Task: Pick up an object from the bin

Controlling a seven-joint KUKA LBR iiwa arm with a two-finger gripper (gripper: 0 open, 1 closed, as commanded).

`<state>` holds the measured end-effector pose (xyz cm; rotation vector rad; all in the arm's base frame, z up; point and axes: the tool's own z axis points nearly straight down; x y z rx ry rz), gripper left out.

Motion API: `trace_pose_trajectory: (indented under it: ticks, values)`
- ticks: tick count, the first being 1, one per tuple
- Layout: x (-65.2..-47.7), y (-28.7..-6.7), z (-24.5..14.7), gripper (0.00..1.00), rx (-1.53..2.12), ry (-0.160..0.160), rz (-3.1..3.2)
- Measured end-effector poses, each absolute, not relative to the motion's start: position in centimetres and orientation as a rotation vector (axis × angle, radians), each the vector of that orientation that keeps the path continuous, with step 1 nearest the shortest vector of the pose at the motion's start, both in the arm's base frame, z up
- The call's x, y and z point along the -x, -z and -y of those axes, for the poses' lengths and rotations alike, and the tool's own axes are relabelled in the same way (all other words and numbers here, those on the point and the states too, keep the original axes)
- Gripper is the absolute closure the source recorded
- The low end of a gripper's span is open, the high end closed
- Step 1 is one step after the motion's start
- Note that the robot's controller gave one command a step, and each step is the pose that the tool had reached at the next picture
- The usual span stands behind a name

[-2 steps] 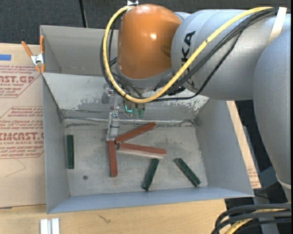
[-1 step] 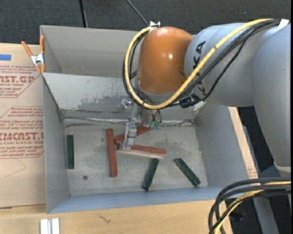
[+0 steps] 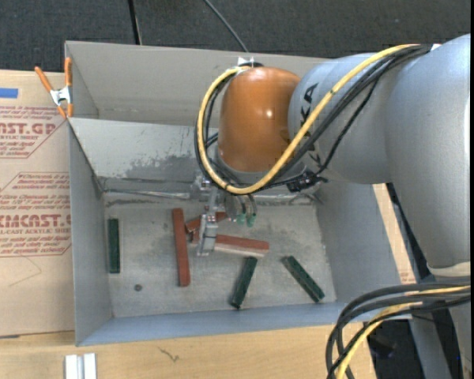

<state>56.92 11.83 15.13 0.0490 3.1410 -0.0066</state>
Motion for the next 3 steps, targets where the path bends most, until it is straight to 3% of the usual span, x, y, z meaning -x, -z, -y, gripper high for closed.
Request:
trace_pose_trajectory:
  ticks: [1,2,3]
  values:
    - [-56.2,-11.3,-10.3,0.0,-0.057,-0.008,-3.139]
    - [-56.2,-9.2,-8.2,0.0,-0.219,0.007,-3.134]
    - [-55.4,-7.3,-9.2,1.0,-0.59,-0.005,-3.078]
